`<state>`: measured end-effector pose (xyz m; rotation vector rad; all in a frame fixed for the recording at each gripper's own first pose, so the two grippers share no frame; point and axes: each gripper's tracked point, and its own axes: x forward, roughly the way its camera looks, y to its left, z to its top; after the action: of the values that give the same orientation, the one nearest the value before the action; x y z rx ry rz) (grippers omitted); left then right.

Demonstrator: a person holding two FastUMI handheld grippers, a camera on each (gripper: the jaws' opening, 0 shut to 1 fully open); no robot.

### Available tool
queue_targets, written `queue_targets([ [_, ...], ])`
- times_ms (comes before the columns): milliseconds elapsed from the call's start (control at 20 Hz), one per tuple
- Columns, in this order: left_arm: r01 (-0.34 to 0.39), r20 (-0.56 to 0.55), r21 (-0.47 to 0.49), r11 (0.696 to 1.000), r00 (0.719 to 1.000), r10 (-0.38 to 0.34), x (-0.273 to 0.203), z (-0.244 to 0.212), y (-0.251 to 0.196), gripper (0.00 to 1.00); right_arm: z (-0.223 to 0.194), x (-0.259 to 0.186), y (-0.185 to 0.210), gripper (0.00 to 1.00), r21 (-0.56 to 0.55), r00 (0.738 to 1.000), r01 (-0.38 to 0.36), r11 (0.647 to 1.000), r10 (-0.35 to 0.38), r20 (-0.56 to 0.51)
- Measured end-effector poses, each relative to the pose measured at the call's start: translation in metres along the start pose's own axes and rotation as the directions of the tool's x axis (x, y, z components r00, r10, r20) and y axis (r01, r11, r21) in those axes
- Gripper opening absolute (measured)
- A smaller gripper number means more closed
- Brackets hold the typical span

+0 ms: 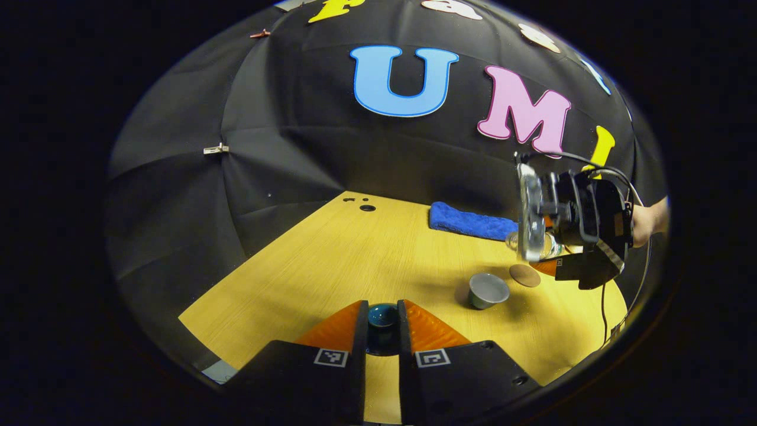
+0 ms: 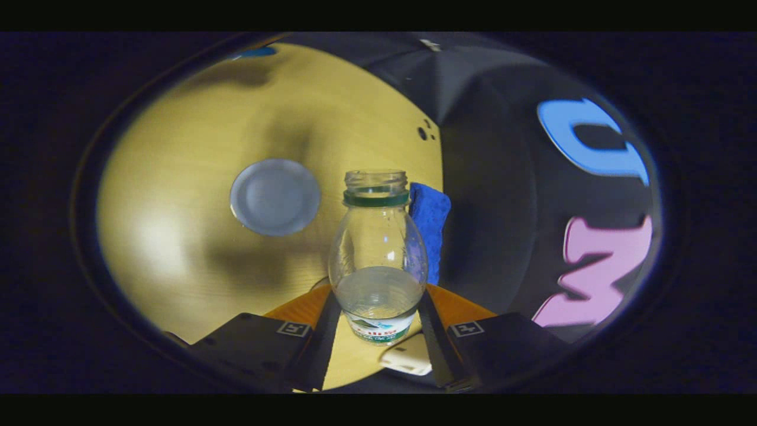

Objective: Open the teacup lid with one hand, grasp the water bottle and pour water into the teacup with the other hand; after pouring, place the water bottle on the coaster and then close the teacup lid.

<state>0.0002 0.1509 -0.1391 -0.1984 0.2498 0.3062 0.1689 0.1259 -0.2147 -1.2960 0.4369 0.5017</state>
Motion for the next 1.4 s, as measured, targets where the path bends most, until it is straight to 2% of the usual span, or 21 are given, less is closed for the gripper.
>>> queue_targets([
  [100, 0.006, 0.0, -0.007, 1.0, 1.0, -0.006, -0.003, 0.006, -0.019, 0.24, 0.0, 0.005, -0.009, 0.7, 0.201, 0.998, -0.047, 0.978, 0.039, 0.043],
  [150, 0.012, 0.001, -0.004, 1.0, 1.0, -0.012, -0.006, 0.008, -0.028, 0.27, 0.003, 0.001, -0.016, 0.7, 0.297, 0.995, -0.06, 0.953, 0.034, 0.091],
  [200, 0.016, 0.003, 0.0, 1.0, 1.0, -0.016, -0.01, 0.01, -0.04, 0.27, 0.003, -0.007, -0.023, 0.7, 0.39, 0.99, -0.067, 0.918, 0.013, 0.141],
  [400, 0.019, 0.0, -0.022, 1.0, 1.0, -0.019, -0.013, 0.015, -0.078, 0.24, -0.012, -0.019, -0.026, 0.71, 0.607, 0.972, -0.171, 0.776, 0.033, 0.232],
  [450, 0.02, 0.007, -0.028, 0.999, 1.0, -0.02, -0.015, 0.018, -0.088, 0.27, -0.016, -0.019, -0.03, 0.71, 0.652, 0.967, -0.178, 0.737, 0.01, 0.253],
  [600, 0.017, 0.03, -0.004, 1.0, 0.999, -0.017, -0.015, 0.025, -0.115, 0.27, -0.024, -0.017, -0.037, 0.71, 0.761, 0.936, -0.229, 0.607, -0.078, 0.343],
  [650, 0.026, 0.026, -0.004, 1.0, 0.999, -0.026, -0.015, 0.024, -0.126, 0.24, -0.028, -0.012, -0.038, 0.71, 0.783, 0.925, -0.238, 0.575, -0.111, 0.363],
  [700, 0.024, 0.022, -0.001, 1.0, 0.999, -0.024, -0.014, 0.022, -0.136, 0.24, -0.031, -0.009, -0.041, 0.71, 0.789, 0.914, -0.235, 0.568, -0.146, 0.377],
  [750, 0.026, 0.033, 0.008, 1.0, 0.999, -0.026, -0.013, 0.025, -0.149, 0.28, -0.03, -0.002, -0.041, 0.68, 0.795, 0.898, -0.233, 0.56, -0.189, 0.396],
  [800, 0.024, 0.04, 0.016, 1.0, 0.999, -0.024, -0.012, 0.026, -0.155, 0.28, -0.03, 0.003, -0.036, 0.72, 0.798, 0.893, -0.25, 0.548, -0.19, 0.409],
  [850, 0.019, 0.048, 0.024, 1.0, 0.999, -0.02, -0.01, 0.026, -0.16, 0.31, -0.033, 0.013, -0.035, 0.72, 0.802, 0.889, -0.262, 0.537, -0.188, 0.417],
  [950, 0.019, 0.059, 0.021, 1.0, 0.998, -0.021, -0.009, 0.026, -0.171, 0.24, -0.039, 0.024, -0.028, 0.73, 0.811, 0.889, -0.279, 0.514, -0.18, 0.421],
  [1050, 0.017, 0.055, 0.026, 1.0, 0.998, -0.018, -0.007, 0.02, -0.18, 0.24, -0.046, 0.025, -0.023, 0.74, 0.826, 0.886, -0.285, 0.486, -0.195, 0.421],
  [1100, 0.014, 0.049, 0.032, 0.999, 0.999, -0.016, -0.007, 0.016, -0.182, 0.24, -0.048, 0.022, -0.023, 0.7, 0.832, 0.88, -0.289, 0.473, -0.212, 0.426],
  [1200, 0.01, 0.038, 0.031, 0.999, 0.999, -0.012, -0.006, 0.01, -0.187, 0.24, -0.05, 0.024, -0.022, 0.75, 0.834, 0.873, -0.286, 0.472, -0.232, 0.43],
  [1250, 0.009, 0.036, 0.024, 1.0, 0.999, -0.01, -0.006, 0.009, -0.188, 0.28, -0.049, 0.022, -0.021, 0.75, 0.833, 0.87, -0.283, 0.476, -0.238, 0.431],
  [1350, -0.001, 0.035, 0.018, 1.0, 0.999, 0.0, -0.005, 0.008, -0.188, 0.28, -0.049, 0.021, -0.021, 0.77, 0.826, 0.871, -0.275, 0.492, -0.237, 0.431],
  [1400, -0.009, 0.034, 0.02, 1.0, 0.999, 0.008, -0.005, 0.008, -0.186, 0.28, -0.048, 0.02, -0.02, 0.73, 0.825, 0.872, -0.272, 0.495, -0.235, 0.429],
])
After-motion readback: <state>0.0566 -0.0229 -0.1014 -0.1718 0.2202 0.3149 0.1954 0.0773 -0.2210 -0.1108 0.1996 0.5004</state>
